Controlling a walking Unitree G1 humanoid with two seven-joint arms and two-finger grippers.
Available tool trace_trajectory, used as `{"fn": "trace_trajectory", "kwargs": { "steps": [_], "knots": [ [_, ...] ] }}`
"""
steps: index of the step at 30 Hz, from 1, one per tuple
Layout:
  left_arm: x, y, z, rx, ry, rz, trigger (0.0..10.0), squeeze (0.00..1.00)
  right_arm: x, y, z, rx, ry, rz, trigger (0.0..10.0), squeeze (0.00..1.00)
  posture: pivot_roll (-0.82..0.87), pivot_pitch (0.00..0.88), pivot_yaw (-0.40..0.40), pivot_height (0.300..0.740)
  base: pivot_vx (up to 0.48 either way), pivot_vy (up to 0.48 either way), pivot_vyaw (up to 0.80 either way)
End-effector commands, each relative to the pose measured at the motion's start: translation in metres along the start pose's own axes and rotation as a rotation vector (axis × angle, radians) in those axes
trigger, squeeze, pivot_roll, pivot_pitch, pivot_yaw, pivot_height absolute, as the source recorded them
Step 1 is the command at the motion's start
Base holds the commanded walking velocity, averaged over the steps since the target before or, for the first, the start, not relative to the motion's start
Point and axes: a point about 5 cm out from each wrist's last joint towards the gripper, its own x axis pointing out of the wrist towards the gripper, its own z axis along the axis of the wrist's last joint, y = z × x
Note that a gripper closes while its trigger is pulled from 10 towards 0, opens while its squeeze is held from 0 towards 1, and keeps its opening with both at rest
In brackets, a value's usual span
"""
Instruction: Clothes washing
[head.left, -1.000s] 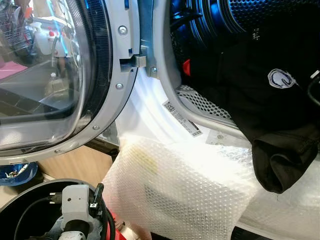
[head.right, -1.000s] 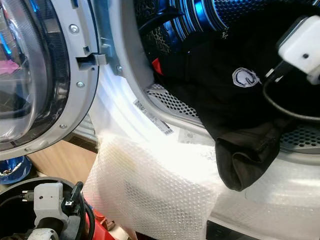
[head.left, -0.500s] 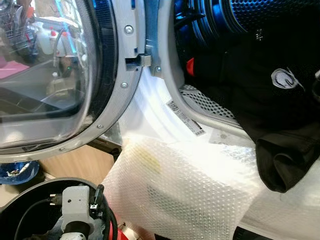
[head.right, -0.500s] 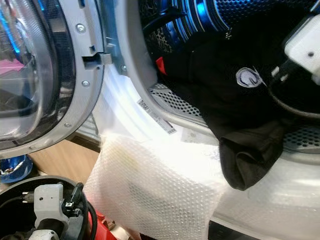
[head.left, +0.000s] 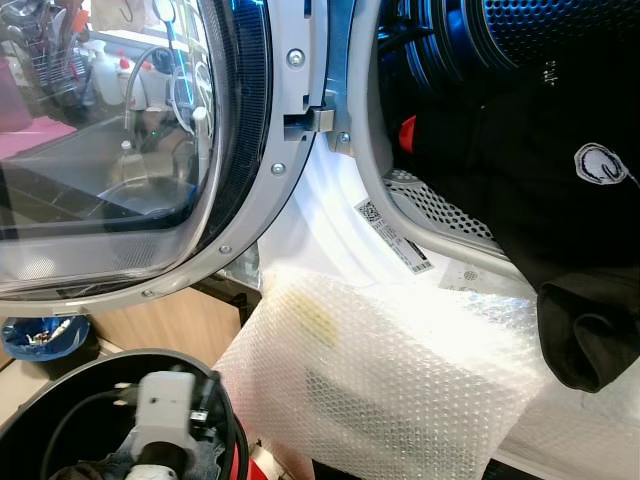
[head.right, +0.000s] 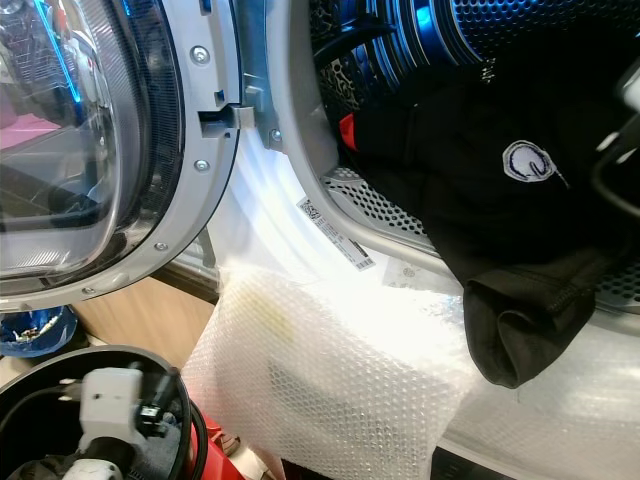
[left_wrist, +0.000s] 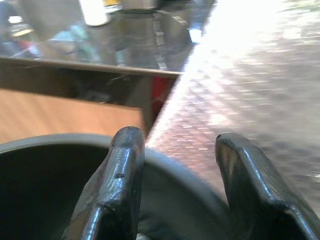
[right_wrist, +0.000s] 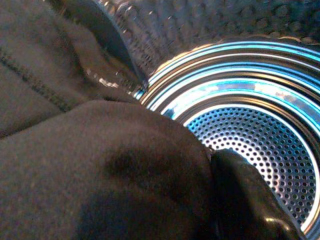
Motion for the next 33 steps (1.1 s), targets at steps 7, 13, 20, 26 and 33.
{"fn": "trace_trajectory", "kwargs": {
  "steps": [7,13,20,26,33],
  "knots": [
    [0.001,-0.019,0.023,0.045,-0.076,-0.227,10.0,0.0,-0.022,0.005,0.0,0.243,-0.136,0.069,10.0,0.0,-0.09,0.095,0.001,0.74,0.0,0.0,0.0],
    [0.001,-0.025,0.022,0.071,-0.067,-0.269,10.0,0.0,-0.032,0.029,0.004,0.228,-0.165,0.261,10.0,0.0,-0.1,0.102,0.001,0.74,0.0,0.0,0.0],
    [0.0,-0.028,0.018,0.064,-0.044,-0.284,10.0,0.0,-0.039,0.029,-0.001,0.214,-0.101,0.197,10.0,0.0,-0.12,0.102,-0.009,0.74,0.0,0.0,0.0],
    [0.005,-0.028,0.021,0.062,-0.058,-0.285,10.0,0.0,-0.031,0.044,-0.004,0.248,-0.088,0.177,10.0,0.0,-0.12,0.083,0.002,0.74,0.0,0.0,0.0],
    [0.005,-0.029,0.021,0.057,-0.057,-0.287,10.0,0.0,-0.034,0.046,0.009,0.311,-0.164,0.188,10.0,0.0,-0.12,0.065,0.009,0.74,0.0,0.0,0.0]
  ]
}}
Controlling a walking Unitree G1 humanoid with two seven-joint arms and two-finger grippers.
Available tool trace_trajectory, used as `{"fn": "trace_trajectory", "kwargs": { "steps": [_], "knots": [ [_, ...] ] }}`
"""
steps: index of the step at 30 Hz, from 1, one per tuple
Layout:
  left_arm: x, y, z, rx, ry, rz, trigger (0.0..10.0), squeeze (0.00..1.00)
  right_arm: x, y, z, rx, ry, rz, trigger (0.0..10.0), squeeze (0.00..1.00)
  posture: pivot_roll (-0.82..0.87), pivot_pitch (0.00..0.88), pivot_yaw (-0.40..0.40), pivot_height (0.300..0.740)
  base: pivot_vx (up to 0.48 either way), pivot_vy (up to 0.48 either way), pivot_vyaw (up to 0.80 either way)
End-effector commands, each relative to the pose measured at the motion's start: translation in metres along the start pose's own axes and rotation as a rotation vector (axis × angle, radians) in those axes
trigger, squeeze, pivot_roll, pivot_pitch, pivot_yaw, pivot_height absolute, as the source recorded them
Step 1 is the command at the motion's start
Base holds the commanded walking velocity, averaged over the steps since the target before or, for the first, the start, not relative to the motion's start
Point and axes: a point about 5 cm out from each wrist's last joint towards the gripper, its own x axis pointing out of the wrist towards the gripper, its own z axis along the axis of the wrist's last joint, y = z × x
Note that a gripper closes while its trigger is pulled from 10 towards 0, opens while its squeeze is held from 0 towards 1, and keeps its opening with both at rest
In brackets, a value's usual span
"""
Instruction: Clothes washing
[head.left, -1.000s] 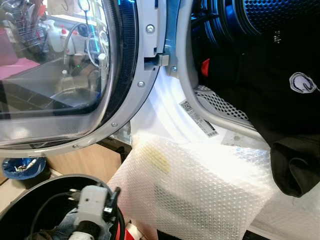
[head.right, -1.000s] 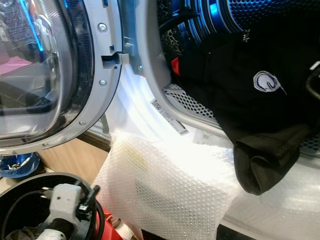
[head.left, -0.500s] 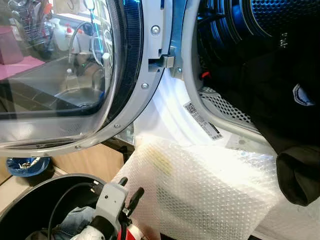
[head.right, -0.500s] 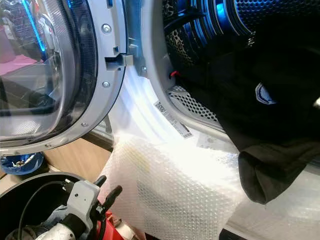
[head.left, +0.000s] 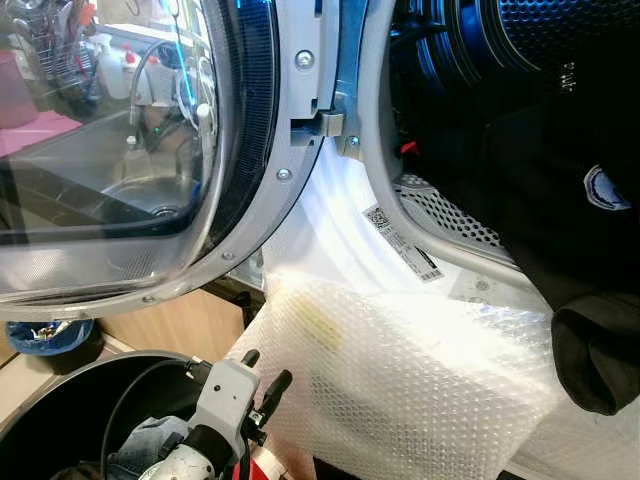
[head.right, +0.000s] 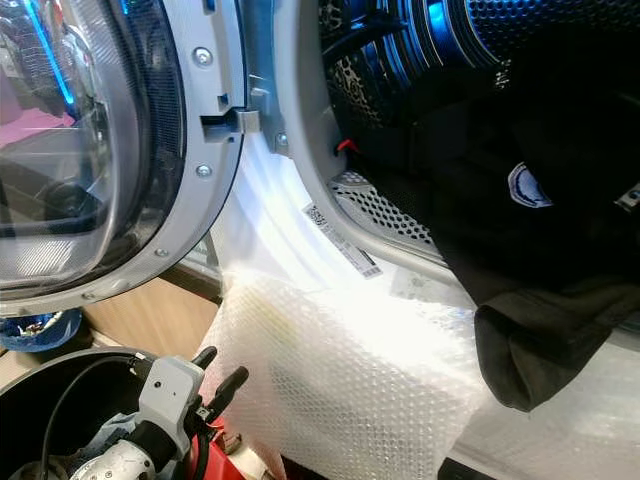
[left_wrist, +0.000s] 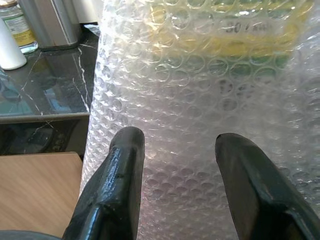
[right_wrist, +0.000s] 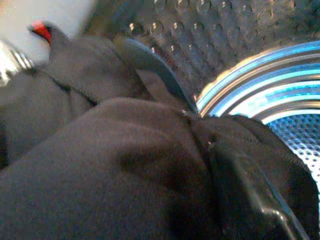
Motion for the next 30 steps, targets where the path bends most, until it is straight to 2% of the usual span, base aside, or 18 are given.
{"fn": "trace_trajectory", "kwargs": {
  "steps": [1,2,10,15,19,20,21,24,27,30],
  "knots": [
    [-0.001,-0.002,-0.004,-0.006,0.022,-0.008,10.0,0.0,-0.004,0.005,0.002,0.053,-0.044,0.033,10.0,0.0,-0.12,0.065,0.009,0.74,0.0,0.0,0.0],
    [0.0,-0.002,-0.004,-0.007,0.02,-0.008,10.0,0.0,-0.008,0.007,0.009,0.07,-0.102,0.046,10.0,0.0,-0.12,0.062,0.01,0.74,0.0,0.0,0.0],
    [0.0,-0.003,-0.004,-0.006,0.018,-0.014,10.0,0.0,-0.012,0.02,0.014,0.106,-0.184,0.124,10.0,0.0,-0.11,0.042,0.013,0.74,0.0,0.0,0.0],
    [0.001,-0.002,-0.003,-0.003,0.012,-0.01,10.0,0.0,0.003,0.027,0.015,0.149,-0.239,0.164,10.0,0.0,-0.1,0.031,0.011,0.74,0.0,0.0,0.0],
    [0.002,-0.002,-0.002,-0.002,0.007,-0.011,10.0,0.0,0.027,0.034,0.014,0.188,-0.285,0.181,10.0,0.0,-0.09,0.017,0.008,0.74,0.0,0.0,0.0],
    [0.003,-0.002,-0.001,-0.001,0.004,-0.011,10.0,0.0,0.041,0.033,0.013,0.193,-0.298,0.149,10.0,0.0,-0.08,0.012,0.007,0.74,0.0,0.0,0.0],
    [0.003,-0.002,-0.001,0.0,0.003,-0.01,10.0,0.0,0.047,0.031,0.013,0.208,-0.311,0.129,10.0,0.0,-0.08,0.013,0.008,0.74,0.0,0.0,0.0],
    [0.003,-0.002,-0.001,0.001,0.001,-0.004,10.0,0.0,0.061,0.025,0.013,0.25,-0.33,0.065,10.0,0.0,-0.08,0.015,0.006,0.74,0.0,0.0,0.0],
    [0.003,0.001,0.0,0.003,0.002,0.009,10.0,0.0,0.075,0.011,0.011,0.264,-0.303,-0.074,10.0,0.0,-0.07,0.022,0.006,0.74,0.0,0.0,0.0],
    [0.002,0.003,-0.001,0.007,0.006,0.017,10.0,0.0,0.09,-0.022,0.008,0.294,-0.198,-0.405,10.0,0.0,-0.07,0.023,0.015,0.74,0.0,0.0,0.0]
  ]
}}
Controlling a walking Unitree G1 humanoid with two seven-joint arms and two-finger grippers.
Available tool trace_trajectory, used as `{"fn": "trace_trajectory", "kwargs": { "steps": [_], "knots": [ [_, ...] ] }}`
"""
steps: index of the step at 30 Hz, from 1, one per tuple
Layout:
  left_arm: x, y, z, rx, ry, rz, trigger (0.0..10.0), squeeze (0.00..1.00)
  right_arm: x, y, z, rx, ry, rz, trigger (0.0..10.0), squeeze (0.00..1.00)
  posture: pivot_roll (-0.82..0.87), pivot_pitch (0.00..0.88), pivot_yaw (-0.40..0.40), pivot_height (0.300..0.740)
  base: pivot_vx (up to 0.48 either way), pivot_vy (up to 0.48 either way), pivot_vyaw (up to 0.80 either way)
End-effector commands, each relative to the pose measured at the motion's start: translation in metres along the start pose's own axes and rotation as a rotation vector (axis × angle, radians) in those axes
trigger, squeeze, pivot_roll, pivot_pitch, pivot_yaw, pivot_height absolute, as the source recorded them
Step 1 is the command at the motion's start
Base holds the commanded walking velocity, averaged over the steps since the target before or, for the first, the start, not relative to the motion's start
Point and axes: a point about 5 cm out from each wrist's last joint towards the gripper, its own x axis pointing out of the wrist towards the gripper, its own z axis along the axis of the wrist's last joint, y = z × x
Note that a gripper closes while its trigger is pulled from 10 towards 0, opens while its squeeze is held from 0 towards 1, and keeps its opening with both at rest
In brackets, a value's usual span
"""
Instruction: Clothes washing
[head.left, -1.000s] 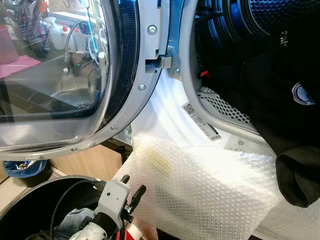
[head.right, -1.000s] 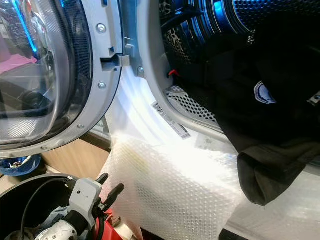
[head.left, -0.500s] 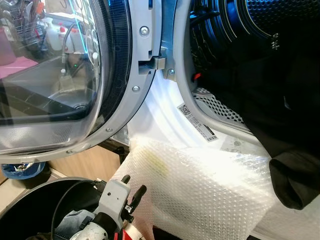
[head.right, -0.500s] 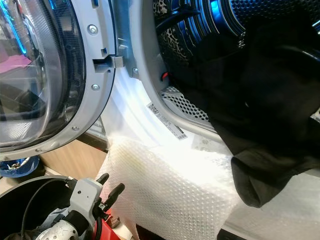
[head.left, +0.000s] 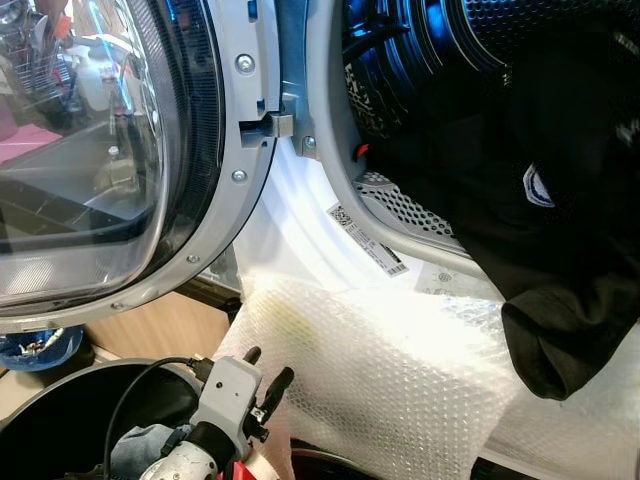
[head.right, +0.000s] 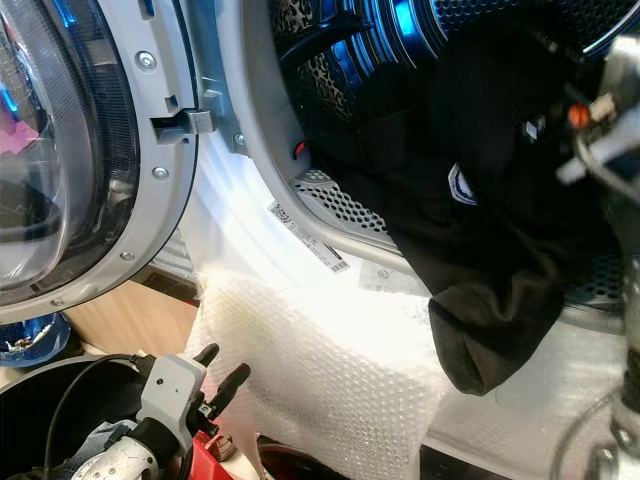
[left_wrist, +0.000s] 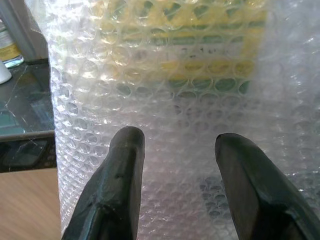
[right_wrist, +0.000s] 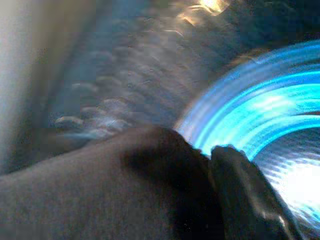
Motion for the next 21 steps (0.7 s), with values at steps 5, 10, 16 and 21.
{"fn": "trace_trajectory", "kwargs": {
  "steps": [5,10,16,21],
  "knots": [
    [0.003,0.002,-0.001,0.005,0.007,0.005,10.0,0.0,0.021,-0.037,0.028,-0.139,-0.045,-0.387,10.0,0.0,-0.08,0.016,0.019,0.74,0.0,0.0,0.0],
    [0.005,0.002,0.0,0.002,0.003,0.006,10.0,0.0,0.045,-0.052,0.053,-0.025,-0.136,-0.542,10.0,0.0,-0.09,0.015,0.024,0.74,0.0,0.0,0.0],
    [0.008,0.0,0.0,0.003,-0.002,-0.006,10.0,0.0,0.09,-0.03,0.048,0.064,-0.065,-0.399,10.0,0.0,-0.09,0.014,0.027,0.74,0.0,0.0,0.0],
    [0.006,0.001,0.0,0.003,-0.002,0.007,10.0,0.0,0.11,-0.013,0.038,0.22,0.047,-0.369,10.0,0.0,-0.06,0.017,0.006,0.74,0.0,0.0,0.0]
  ]
}}
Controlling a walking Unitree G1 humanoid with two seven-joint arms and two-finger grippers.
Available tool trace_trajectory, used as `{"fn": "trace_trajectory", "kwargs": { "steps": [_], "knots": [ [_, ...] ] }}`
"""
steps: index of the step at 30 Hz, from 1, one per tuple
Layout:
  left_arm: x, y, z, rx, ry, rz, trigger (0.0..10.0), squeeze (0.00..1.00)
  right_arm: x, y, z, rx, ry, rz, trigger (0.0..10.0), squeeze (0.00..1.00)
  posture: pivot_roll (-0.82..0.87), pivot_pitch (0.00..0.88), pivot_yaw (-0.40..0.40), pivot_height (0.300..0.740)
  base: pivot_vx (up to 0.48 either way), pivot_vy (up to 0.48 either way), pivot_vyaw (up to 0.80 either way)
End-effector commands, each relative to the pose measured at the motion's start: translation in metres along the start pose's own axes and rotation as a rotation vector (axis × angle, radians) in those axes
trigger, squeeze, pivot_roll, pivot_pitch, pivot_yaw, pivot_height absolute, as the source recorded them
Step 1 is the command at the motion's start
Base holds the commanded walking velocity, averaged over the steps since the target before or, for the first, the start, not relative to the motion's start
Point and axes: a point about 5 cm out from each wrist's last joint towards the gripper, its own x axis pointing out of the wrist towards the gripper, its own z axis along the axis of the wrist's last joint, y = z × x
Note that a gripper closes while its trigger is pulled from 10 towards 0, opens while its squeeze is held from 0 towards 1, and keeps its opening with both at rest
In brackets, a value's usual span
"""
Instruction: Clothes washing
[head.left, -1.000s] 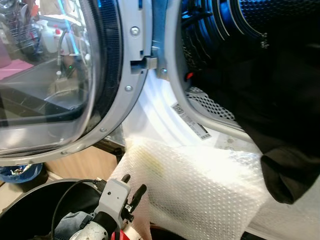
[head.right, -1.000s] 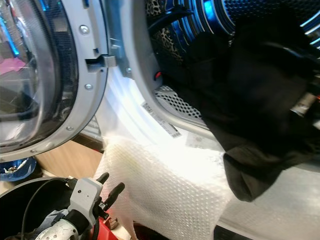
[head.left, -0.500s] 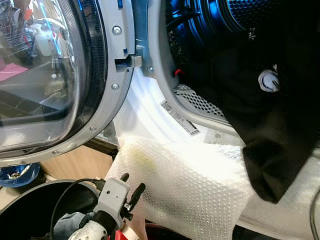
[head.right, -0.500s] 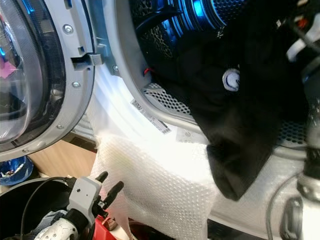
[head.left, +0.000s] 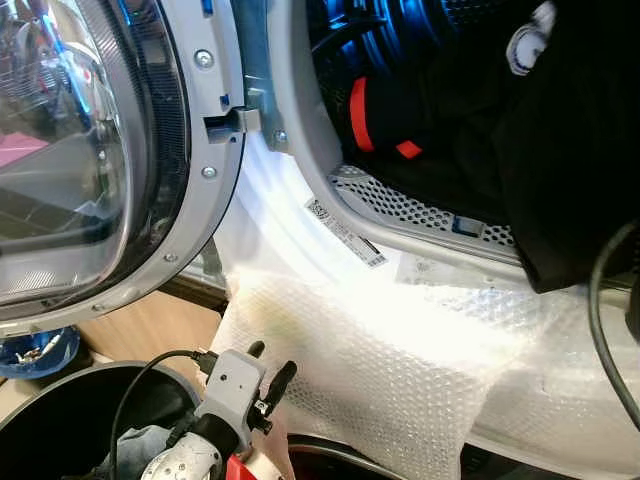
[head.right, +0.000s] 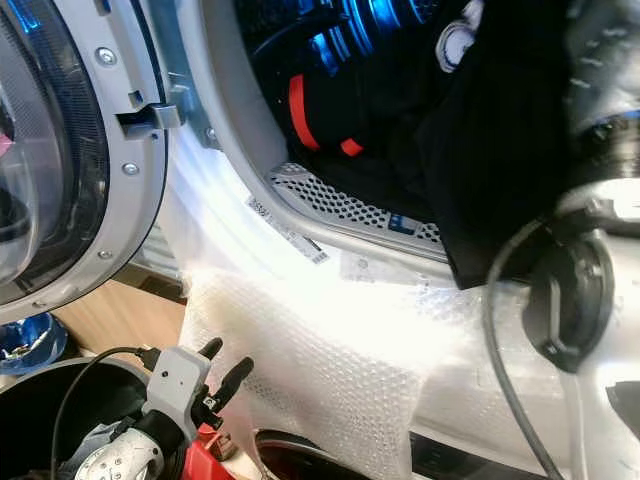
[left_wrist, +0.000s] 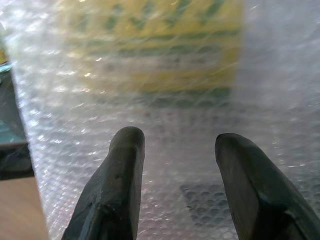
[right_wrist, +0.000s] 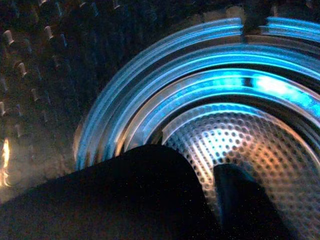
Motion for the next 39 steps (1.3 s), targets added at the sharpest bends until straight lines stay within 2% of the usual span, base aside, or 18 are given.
{"fn": "trace_trajectory", "kwargs": {
  "steps": [1,3,7,8,11,13,15,17,18,19,21,24,28,33,35,39],
  "knots": [
    [-0.002,0.001,-0.001,0.007,0.006,0.01,10.0,0.0,0.003,0.007,0.004,0.041,0.025,0.004,10.0,0.0,-0.06,0.016,0.004,0.74,0.0,0.0,0.0],
    [-0.003,0.0,-0.001,0.009,0.006,0.013,10.0,0.0,0.007,0.023,0.004,0.113,0.055,0.023,10.0,0.0,-0.05,0.021,-0.003,0.74,0.0,0.0,0.0],
    [-0.003,0.001,-0.001,0.007,0.003,0.025,10.0,0.0,0.009,0.028,0.006,0.129,0.058,-0.031,10.0,0.0,-0.04,0.025,-0.009,0.74,0.0,0.0,0.0],
    [-0.003,0.001,-0.001,0.007,0.001,0.034,10.0,0.0,0.009,0.024,0.009,0.157,0.049,-0.115,10.0,0.0,-0.03,0.024,-0.011,0.74,0.0,0.0,0.0],
    [-0.002,0.001,0.0,0.007,-0.001,0.041,10.0,0.0,0.006,0.007,0.007,0.156,0.045,-0.274,10.0,0.0,-0.02,0.022,-0.016,0.74,0.0,0.0,0.0],
    [-0.002,0.001,0.0,0.006,-0.001,0.044,10.0,0.0,0.005,0.001,0.006,0.148,0.045,-0.308,10.0,0.0,-0.02,0.024,-0.016,0.74,0.0,0.0,0.0],
    [-0.002,-0.001,0.0,0.004,-0.002,0.046,10.0,0.0,0.0,-0.018,-0.004,0.146,0.063,-0.383,10.0,0.0,-0.02,0.021,-0.015,0.74,0.0,0.0,0.0],
    [-0.002,-0.001,0.0,0.003,-0.002,0.044,10.0,0.0,-0.001,-0.021,-0.011,0.148,0.085,-0.385,10.0,0.0,-0.02,0.021,-0.015,0.74,0.0,0.0,0.0],
    [-0.002,-0.001,0.0,0.002,-0.003,0.042,10.0,0.0,-0.002,-0.023,-0.016,0.15,0.101,-0.382,10.0,0.0,-0.02,0.021,-0.015,0.74,0.0,0.0,0.0],
    [-0.001,-0.002,-0.001,0.0,0.0,0.033,10.0,0.0,-0.004,-0.026,-0.03,0.121,0.143,-0.372,10.0,0.0,-0.04,0.014,-0.007,0.74,0.0,0.0,0.0],
    [-0.001,-0.003,-0.001,-0.001,0.001,0.031,10.0,0.0,-0.005,-0.027,-0.033,0.108,0.153,-0.375,10.0,0.0,-0.04,0.014,-0.007,0.74,0.0,0.0,0.0],
    [-0.002,-0.005,-0.002,-0.004,0.004,0.021,10.0,0.0,-0.01,-0.033,-0.052,0.095,0.205,-0.339,10.0,0.0,-0.05,0.012,-0.005,0.74,0.0,0.0,0.0],
    [-0.002,-0.006,-0.004,-0.012,0.011,0.023,10.0,0.0,-0.009,-0.026,-0.057,0.087,0.247,-0.245,10.0,0.0,-0.07,0.032,-0.004,0.74,0.0,0.0,0.0],
    [-0.003,-0.008,-0.004,-0.016,0.014,0.019,10.0,0.0,-0.008,-0.02,-0.056,0.129,0.275,-0.18,10.0,0.0,-0.09,0.041,-0.008,0.74,0.0,0.0,0.0],
    [-0.003,-0.011,-0.005,-0.025,0.017,0.015,10.0,0.0,-0.006,-0.013,-0.046,0.248,0.286,-0.093,10.0,0.0,-0.09,0.046,-0.012,0.74,0.0,0.0,0.0],
    [-0.004,-0.012,-0.005,-0.034,0.019,0.021,10.0,0.0,-0.004,-0.004,-0.032,0.312,0.289,0.006,10.0,0.0,-0.1,0.056,-0.015,0.74,0.0,0.0,0.0]
  ]
}}
